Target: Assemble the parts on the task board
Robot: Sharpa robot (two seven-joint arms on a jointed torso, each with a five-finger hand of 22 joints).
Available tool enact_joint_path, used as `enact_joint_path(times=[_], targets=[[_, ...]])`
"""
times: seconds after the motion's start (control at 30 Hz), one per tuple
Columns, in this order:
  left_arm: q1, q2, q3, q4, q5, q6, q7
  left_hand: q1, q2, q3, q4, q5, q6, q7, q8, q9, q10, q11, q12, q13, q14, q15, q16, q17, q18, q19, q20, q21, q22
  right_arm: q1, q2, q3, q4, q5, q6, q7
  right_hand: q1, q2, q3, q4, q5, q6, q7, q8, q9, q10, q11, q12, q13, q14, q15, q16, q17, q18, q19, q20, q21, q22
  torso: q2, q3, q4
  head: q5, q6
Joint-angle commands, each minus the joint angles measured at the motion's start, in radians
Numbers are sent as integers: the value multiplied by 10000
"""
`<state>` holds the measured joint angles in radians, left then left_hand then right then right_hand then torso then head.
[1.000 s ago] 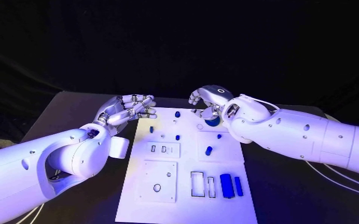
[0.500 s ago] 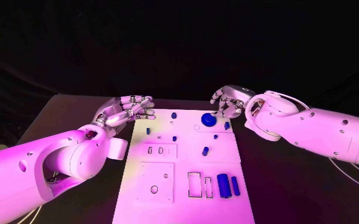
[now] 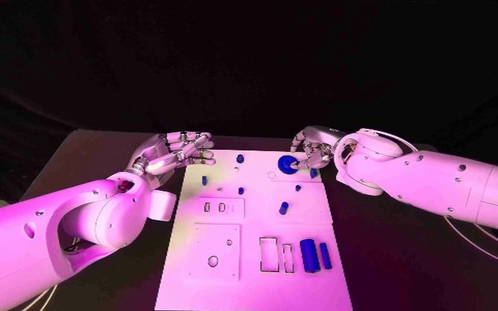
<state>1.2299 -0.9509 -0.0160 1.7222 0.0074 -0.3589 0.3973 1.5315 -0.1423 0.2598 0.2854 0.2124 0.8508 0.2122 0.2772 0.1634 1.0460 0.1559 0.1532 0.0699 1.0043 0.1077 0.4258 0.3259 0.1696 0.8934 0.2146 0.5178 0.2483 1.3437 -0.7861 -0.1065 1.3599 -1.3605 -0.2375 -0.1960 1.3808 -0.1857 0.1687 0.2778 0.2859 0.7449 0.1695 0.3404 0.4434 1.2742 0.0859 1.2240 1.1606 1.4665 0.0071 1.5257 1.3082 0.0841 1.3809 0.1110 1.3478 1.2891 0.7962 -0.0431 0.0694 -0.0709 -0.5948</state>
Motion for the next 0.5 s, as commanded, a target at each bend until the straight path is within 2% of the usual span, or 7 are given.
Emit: enact_joint_path(times=[0.03,0.5], targets=[[21,24,8,14,21,217,27,-94,-10,55,1,-42,-44,101,-55,-9,16,71,-55,-5,4,20,56,17,126,79,-12,64,14,-64,109,-9,-142,-79,219,-101,126,2,3,86,70,-79,13,66,16,51,-10,71,56,777,46,62,1317,-142,-3,62,16,-6,4,-1,14,14,-14],[21,17,8,-4,21,226,20,-90,-9,66,-3,-40,-44,99,-54,-9,18,69,-58,-4,0,19,59,24,125,75,-14,72,18,-167,328,-23,-304,-115,204,-6,128,98,20,106,98,27,3,159,51,323,-12,514,518,819,52,134,1531,-178,103,74,139,171,2,5,-17,32,-82]])
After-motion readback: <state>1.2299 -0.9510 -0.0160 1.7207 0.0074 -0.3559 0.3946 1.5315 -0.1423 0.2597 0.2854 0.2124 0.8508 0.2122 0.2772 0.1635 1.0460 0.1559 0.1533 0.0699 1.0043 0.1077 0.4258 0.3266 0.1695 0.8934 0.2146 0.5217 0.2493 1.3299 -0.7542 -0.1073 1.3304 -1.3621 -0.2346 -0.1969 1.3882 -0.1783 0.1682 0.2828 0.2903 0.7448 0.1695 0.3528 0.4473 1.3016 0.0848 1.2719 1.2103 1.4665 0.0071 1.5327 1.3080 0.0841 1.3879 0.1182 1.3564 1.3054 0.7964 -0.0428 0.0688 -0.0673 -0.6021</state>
